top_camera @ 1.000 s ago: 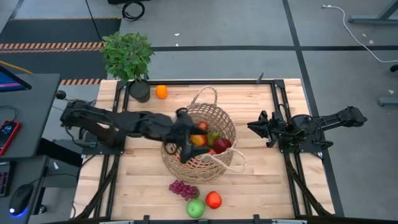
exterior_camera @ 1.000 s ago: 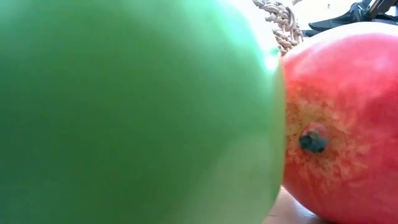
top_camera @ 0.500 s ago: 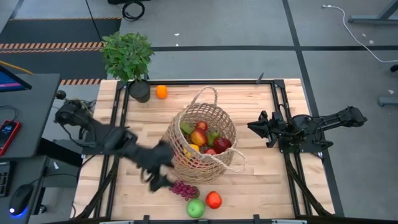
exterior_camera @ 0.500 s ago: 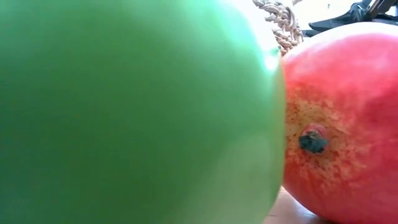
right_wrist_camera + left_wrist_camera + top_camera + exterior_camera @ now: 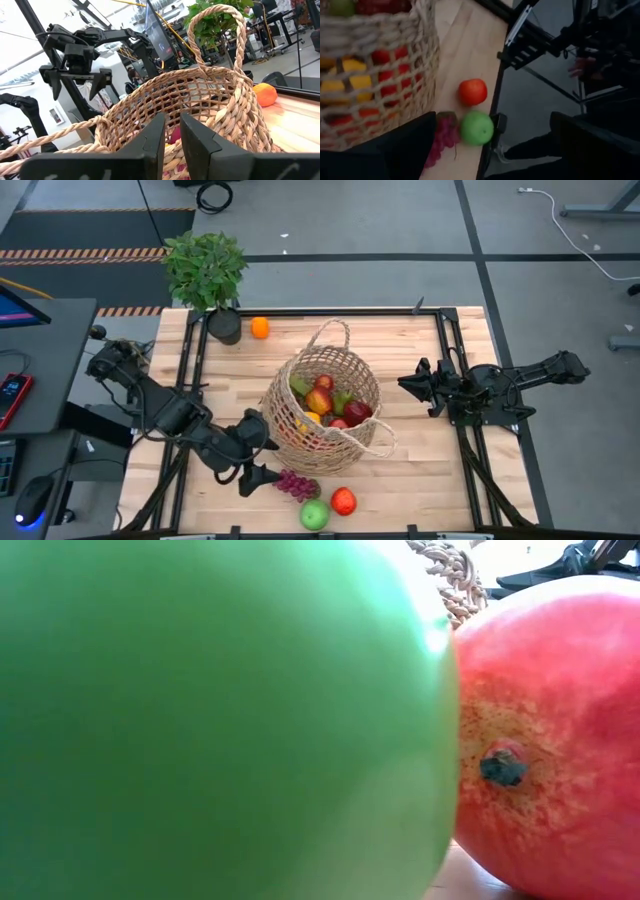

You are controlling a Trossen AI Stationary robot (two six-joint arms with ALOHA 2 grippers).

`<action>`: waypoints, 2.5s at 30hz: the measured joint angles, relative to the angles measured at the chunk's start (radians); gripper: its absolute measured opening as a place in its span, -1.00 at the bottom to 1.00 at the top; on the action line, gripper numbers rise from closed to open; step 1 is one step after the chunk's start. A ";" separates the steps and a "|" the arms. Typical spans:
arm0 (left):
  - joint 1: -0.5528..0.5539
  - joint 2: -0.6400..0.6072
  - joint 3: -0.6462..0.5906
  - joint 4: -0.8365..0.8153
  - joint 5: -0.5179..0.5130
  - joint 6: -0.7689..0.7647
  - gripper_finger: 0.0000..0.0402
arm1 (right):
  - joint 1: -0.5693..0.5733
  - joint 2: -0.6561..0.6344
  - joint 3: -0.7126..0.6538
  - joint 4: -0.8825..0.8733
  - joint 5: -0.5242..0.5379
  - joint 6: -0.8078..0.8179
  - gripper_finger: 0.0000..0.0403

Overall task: Build produce basket
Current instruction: Put the apple into the basket

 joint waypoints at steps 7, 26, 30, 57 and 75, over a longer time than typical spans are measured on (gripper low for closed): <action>0.042 -0.030 0.000 0.001 -0.026 0.039 0.97 | 0.000 0.000 0.000 0.017 0.002 0.009 -0.68; -0.092 -0.336 -0.131 -0.240 -0.563 0.044 0.97 | 0.002 0.000 0.005 0.305 -0.063 0.680 -0.68; -0.079 -0.447 -0.291 -0.044 -0.564 0.095 0.97 | 0.010 0.010 0.086 0.308 -0.125 0.672 -0.68; -0.009 -1.160 -1.024 0.668 -0.489 0.455 0.97 | 0.382 0.743 0.996 -0.501 0.037 0.343 -0.69; -0.009 -1.401 -1.177 0.670 -0.454 0.491 0.97 | 0.686 1.147 1.385 -0.814 0.307 0.687 -0.73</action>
